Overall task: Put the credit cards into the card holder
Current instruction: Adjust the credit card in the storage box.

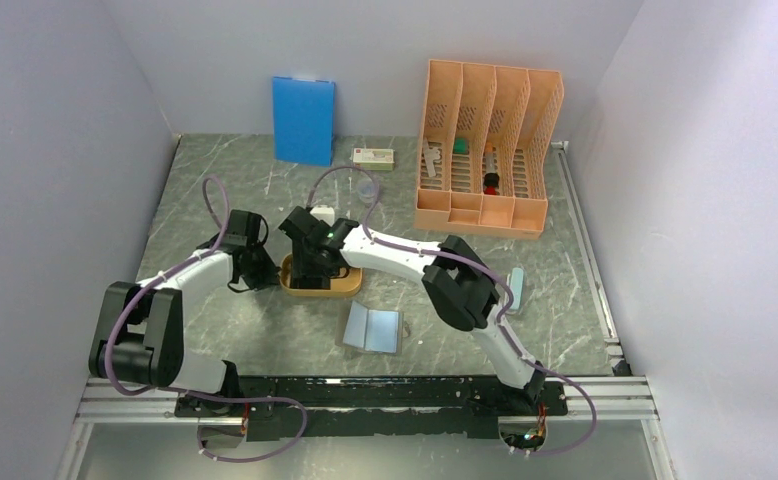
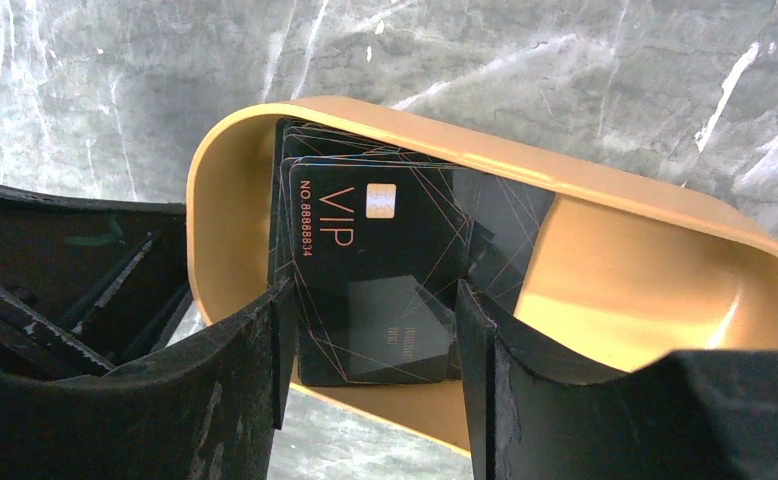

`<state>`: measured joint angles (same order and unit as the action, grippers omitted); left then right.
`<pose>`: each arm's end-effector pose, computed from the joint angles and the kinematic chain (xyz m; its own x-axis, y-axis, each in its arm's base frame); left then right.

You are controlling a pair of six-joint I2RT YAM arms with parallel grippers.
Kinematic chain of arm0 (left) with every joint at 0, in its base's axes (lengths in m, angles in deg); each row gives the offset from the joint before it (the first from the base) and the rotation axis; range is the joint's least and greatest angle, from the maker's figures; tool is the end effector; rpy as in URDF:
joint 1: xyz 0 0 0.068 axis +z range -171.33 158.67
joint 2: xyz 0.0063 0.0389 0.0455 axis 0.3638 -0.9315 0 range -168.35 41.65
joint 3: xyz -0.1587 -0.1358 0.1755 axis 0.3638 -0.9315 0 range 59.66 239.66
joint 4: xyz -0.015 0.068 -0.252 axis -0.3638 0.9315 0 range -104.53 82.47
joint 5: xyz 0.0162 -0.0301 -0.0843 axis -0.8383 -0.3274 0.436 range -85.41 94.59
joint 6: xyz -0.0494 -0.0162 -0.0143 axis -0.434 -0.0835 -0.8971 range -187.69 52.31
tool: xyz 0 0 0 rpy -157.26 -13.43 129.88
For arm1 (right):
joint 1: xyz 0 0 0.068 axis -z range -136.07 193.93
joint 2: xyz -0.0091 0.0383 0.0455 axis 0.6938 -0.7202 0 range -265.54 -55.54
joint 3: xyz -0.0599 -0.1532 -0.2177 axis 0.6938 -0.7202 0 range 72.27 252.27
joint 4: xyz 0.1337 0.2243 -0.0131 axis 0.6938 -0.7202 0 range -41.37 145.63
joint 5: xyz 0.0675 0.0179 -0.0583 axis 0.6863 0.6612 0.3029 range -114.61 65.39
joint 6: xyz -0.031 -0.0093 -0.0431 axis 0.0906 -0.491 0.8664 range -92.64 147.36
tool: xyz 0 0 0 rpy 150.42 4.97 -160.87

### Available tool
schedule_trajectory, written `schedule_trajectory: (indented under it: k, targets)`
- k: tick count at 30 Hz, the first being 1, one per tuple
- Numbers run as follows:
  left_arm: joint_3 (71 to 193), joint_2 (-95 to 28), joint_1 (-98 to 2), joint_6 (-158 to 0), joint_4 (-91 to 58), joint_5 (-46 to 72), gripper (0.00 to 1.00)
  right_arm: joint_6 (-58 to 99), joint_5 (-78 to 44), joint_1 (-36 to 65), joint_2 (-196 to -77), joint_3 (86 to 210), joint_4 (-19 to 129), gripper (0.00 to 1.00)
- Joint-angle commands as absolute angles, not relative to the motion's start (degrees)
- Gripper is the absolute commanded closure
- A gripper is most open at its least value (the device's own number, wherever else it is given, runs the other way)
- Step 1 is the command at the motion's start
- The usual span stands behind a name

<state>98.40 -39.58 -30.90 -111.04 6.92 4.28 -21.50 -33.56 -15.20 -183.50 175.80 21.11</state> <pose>0.2457 -0.0411 0.1546 -0.7566 -0.5687 -0.3227 -0.4891 0.8198 -0.2979 0.2545 0.4149 0.1814 -0.8968 -0.0502 -0.4397 -0.1997 0.9326 0.3008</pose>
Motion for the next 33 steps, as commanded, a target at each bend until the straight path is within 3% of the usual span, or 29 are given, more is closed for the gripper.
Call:
schedule_trajectory:
  k: [1, 8, 17, 33]
  targets:
    - [96.9, -39.5, -31.2, -112.5, 1.4, 10.3, 0.89, -21.5, -33.6, -16.9, -186.7, 178.5, 19.5, 0.59]
    - [96.0, -39.6, -31.2, -113.3, 0.4, 11.4, 0.89, -21.8, -33.6, -17.9, -188.3, 182.2, 17.9, 0.58]
    - [96.1, -38.9, -31.2, -113.1, 1.5, 10.4, 0.89, -22.1, -34.9, -18.5, -187.7, 184.8, 15.2, 0.40]
    - [97.3, -39.2, -31.2, -112.9, 2.5, 9.3, 0.89, -20.4, -38.7, -18.3, -179.9, 182.2, 13.2, 0.23]
